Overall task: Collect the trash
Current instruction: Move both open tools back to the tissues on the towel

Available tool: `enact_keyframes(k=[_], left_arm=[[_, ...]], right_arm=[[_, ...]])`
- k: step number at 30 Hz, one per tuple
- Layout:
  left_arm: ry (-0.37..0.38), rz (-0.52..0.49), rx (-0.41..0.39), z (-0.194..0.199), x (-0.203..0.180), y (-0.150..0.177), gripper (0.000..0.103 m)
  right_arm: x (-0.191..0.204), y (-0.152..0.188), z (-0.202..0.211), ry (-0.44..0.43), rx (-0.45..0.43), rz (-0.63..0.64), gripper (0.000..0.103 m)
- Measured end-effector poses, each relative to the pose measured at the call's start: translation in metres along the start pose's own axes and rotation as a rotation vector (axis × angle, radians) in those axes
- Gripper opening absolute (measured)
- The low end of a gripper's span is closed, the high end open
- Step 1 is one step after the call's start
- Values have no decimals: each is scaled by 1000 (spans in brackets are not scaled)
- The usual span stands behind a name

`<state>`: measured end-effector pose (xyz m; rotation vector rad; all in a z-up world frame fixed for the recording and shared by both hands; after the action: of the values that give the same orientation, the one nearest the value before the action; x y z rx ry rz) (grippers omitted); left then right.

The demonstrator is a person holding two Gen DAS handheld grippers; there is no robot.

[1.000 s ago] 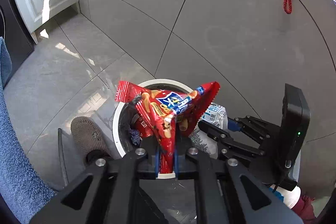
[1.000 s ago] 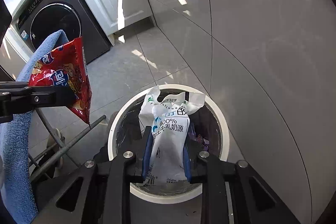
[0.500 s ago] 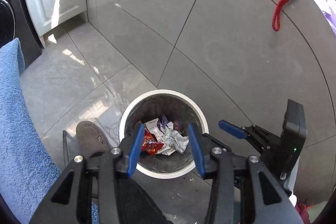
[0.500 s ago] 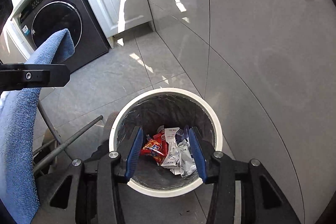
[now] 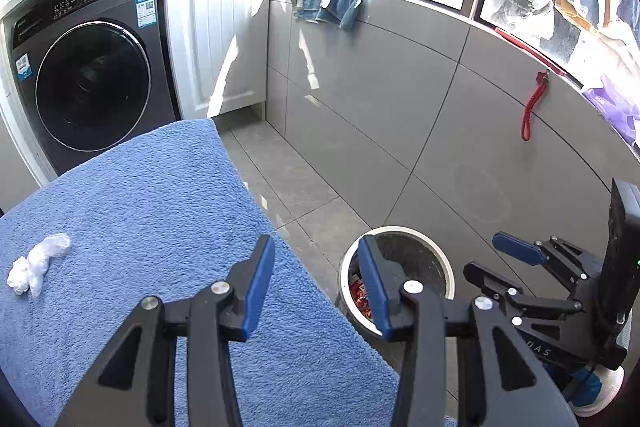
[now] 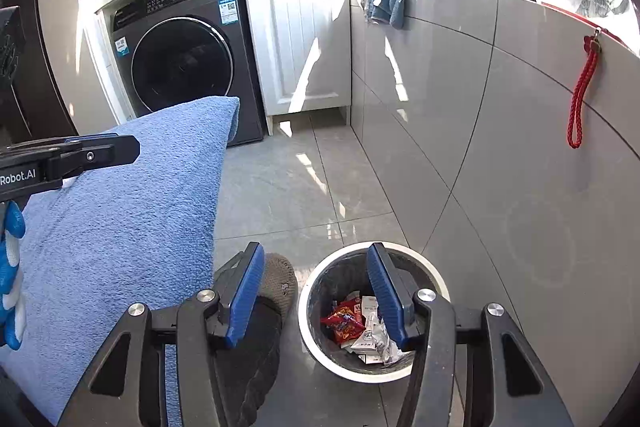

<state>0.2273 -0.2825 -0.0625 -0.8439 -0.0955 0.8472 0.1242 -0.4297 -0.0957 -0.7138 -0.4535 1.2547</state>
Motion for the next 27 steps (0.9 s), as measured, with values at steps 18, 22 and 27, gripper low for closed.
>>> enact_keyframes(k=[18, 22, 27], left_arm=[[-243, 170, -203, 181, 143, 68, 58], [-329, 207, -241, 207, 167, 82, 63], [-436, 252, -267, 229, 195, 97, 63]], right_arm=[[141, -45, 83, -105, -172, 234, 57], [162, -50, 82, -133, -167, 244, 59], [185, -54, 75, -162, -150, 257, 62]])
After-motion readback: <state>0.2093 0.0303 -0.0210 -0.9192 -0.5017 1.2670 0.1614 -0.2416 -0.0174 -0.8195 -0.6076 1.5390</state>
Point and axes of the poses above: each gripper's, at about its wrist camera, not at the fingertips, and z roughly against the way its jaws point, x to its left, y to its underside, the point moved 2 cm from there along -z, roughly the way its jaws point, and after that the axes turned 10 degrees about y, right-handed, at the moved point
